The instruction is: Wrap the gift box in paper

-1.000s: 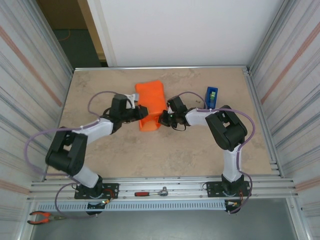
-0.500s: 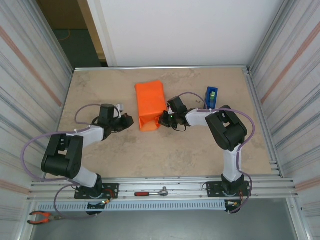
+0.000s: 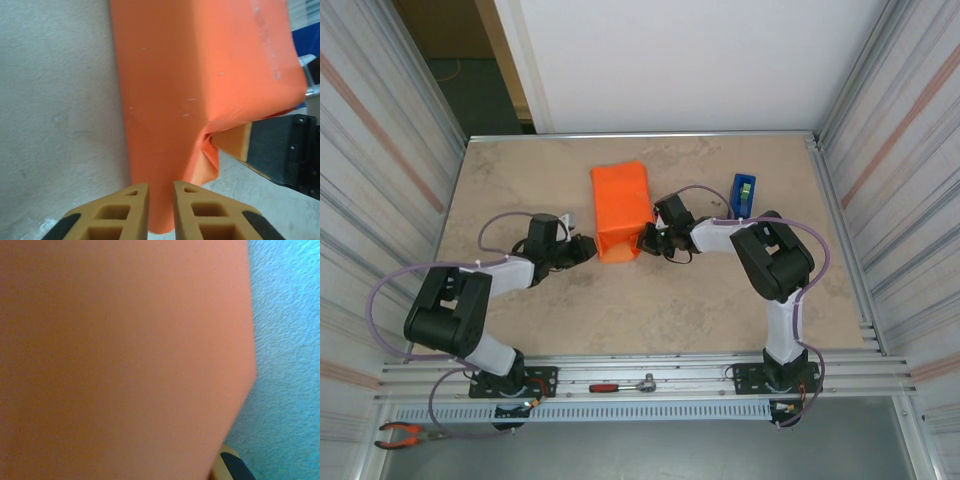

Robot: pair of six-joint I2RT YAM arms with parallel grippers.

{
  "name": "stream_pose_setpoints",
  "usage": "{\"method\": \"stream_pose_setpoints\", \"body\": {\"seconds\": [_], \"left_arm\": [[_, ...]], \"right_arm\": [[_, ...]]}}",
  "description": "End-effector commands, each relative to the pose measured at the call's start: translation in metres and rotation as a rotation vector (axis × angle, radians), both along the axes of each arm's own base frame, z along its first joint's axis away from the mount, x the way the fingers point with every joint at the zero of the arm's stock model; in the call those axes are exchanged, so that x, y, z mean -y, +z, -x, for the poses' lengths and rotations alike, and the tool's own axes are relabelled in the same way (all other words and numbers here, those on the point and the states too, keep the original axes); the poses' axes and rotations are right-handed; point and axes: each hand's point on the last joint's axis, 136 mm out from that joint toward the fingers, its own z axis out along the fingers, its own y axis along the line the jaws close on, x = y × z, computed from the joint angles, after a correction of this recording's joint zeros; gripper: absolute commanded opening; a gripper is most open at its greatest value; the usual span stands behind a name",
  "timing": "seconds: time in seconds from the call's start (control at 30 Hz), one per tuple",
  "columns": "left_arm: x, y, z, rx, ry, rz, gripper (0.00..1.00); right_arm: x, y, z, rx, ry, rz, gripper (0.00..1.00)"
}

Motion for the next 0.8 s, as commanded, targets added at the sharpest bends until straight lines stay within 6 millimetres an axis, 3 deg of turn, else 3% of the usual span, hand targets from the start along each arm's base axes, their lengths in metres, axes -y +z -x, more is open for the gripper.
{"method": "stream_pose_setpoints", "body": {"seconds": [0.0, 0.17, 0.27, 0.33, 0.57, 0.77], "left_arm": [[-0.003, 0.001, -0.003, 0.035, 0.033, -0.017, 0.27], [0.001, 0.011, 0.0, 0.075, 0.021, -0.032, 0.37], [-0.001, 0.004, 0.001, 0.052, 0.029, -0.059, 0.39], [-0.005, -0.001, 0.001, 0.035, 0.051, -0.08, 0.37], [-0.029, -0.013, -0.002, -0.002, 0.135, -0.205, 0.15], [-0.032, -0.023, -0.011, -0.017, 0.148, -0.243, 0.14]], "right_arm": [[0.004, -0.009, 0.012, -0.015, 0.034, 0.033, 0.0], [0.003, -0.009, 0.012, -0.016, 0.037, 0.029, 0.0], [0.003, -0.01, 0.013, -0.017, 0.037, 0.027, 0.0], [0.004, -0.011, 0.014, -0.018, 0.036, 0.026, 0.0], [0.004, -0.012, 0.015, -0.02, 0.038, 0.026, 0.0], [0.005, -0.013, 0.016, -0.022, 0.039, 0.028, 0.0]]}}
